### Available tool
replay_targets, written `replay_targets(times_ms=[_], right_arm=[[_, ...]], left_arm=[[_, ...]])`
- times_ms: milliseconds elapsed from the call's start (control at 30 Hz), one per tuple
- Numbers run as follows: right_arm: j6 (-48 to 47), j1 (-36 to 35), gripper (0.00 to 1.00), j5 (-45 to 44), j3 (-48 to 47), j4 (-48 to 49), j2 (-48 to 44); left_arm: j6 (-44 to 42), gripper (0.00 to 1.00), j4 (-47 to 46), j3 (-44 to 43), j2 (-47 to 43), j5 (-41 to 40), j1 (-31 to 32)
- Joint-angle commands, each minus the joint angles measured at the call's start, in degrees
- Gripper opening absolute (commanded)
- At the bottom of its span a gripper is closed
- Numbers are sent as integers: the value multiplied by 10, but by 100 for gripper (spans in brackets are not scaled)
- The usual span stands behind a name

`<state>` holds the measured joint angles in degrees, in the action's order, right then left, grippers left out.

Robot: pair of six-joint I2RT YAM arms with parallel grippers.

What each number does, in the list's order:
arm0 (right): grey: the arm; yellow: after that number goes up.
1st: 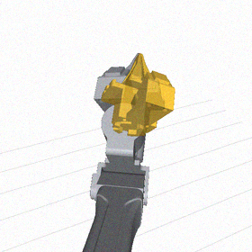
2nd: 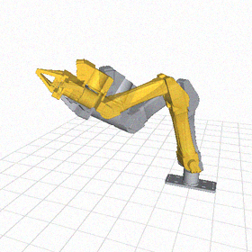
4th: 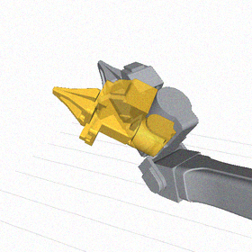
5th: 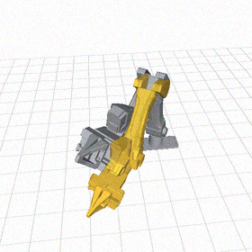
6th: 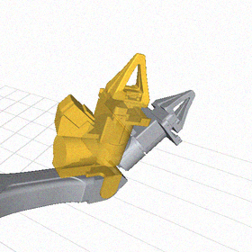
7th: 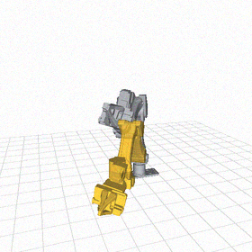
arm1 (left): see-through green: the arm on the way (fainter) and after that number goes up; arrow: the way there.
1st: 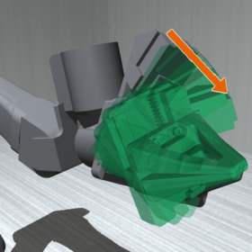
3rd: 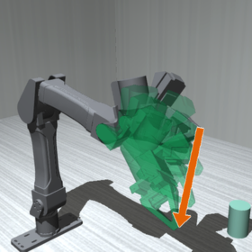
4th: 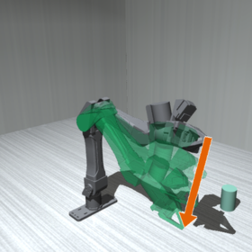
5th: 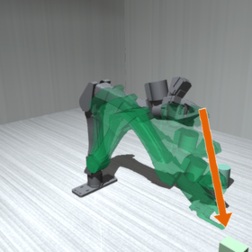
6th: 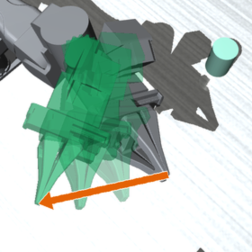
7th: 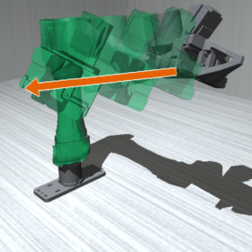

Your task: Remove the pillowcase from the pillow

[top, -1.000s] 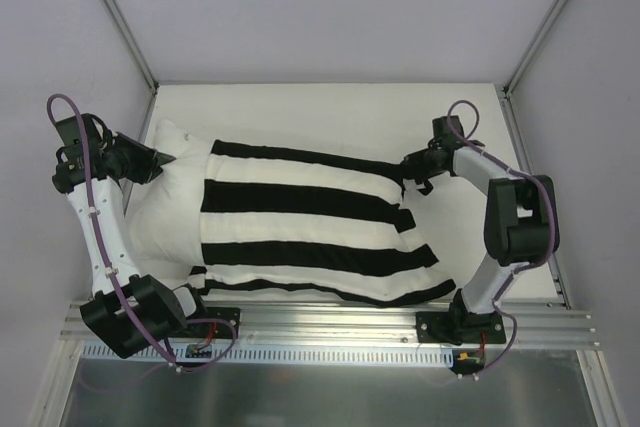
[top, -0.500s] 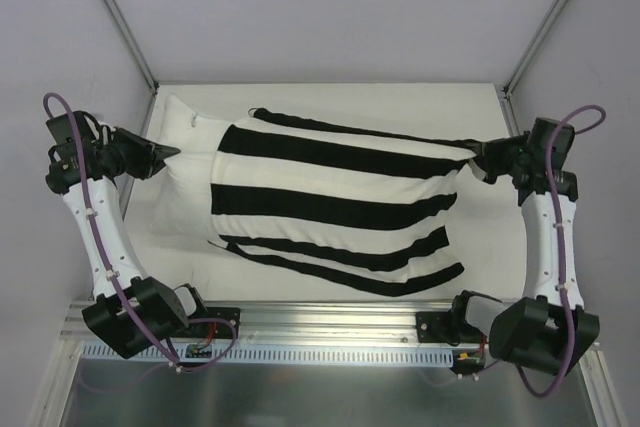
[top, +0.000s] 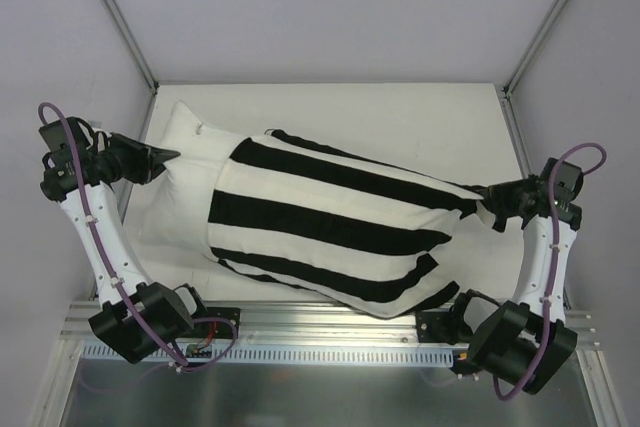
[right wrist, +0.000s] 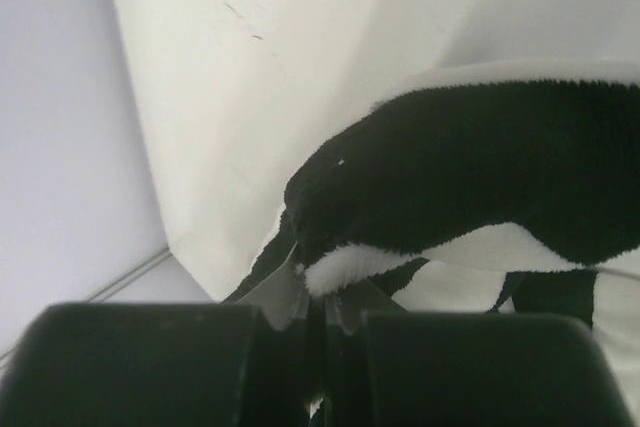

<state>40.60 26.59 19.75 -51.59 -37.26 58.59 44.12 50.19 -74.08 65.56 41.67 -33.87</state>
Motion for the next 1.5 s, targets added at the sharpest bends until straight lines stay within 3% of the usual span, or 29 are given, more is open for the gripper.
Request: replay_targets(times_ms=[0,133,267,433,733,833,967,1067,1133,1167,1200,1267,1467], right_arm=[[-54,35,1,-131,18,44,-10],[-68,48,1,-122,30,45,1],[-87,72,1,-114,-44,18,-5],[-124,162,1,-104,-122,-26,-15],[-103,189,1,-61,-28,21,10],[-111,147,1,-85,-48,24,6],[-135,-9,1,-130,-100,17,31],[-144,-116,1,-185,-124,15,54],[-145,-158,1,-224,-129,14,64],[-146,-188,1,-231,-133,12,72],[-145,-199,1,-242,-133,11,74],[-144,-215,1,-250,-127,10,76],[-169,-215,1,-250,-90,31,47]], left_arm=[[18,0,-79,-10,-16,-62,-37],[21,0,-79,-20,-20,-61,-40],[23,0,-67,-43,-15,-54,-68],[25,0,-62,-62,-3,-43,-103],[18,0,-63,-42,15,-68,-118],[14,0,-65,-30,18,-67,-114],[-1,0,-67,-23,5,-95,-81],[-39,2,-67,-52,11,-112,-17],[-68,29,-65,-66,18,-119,13],[-77,73,-62,-78,20,-140,39],[-95,89,-58,-84,22,-154,50],[-116,99,-37,-105,33,-180,80],[-162,99,21,-159,83,-295,132]])
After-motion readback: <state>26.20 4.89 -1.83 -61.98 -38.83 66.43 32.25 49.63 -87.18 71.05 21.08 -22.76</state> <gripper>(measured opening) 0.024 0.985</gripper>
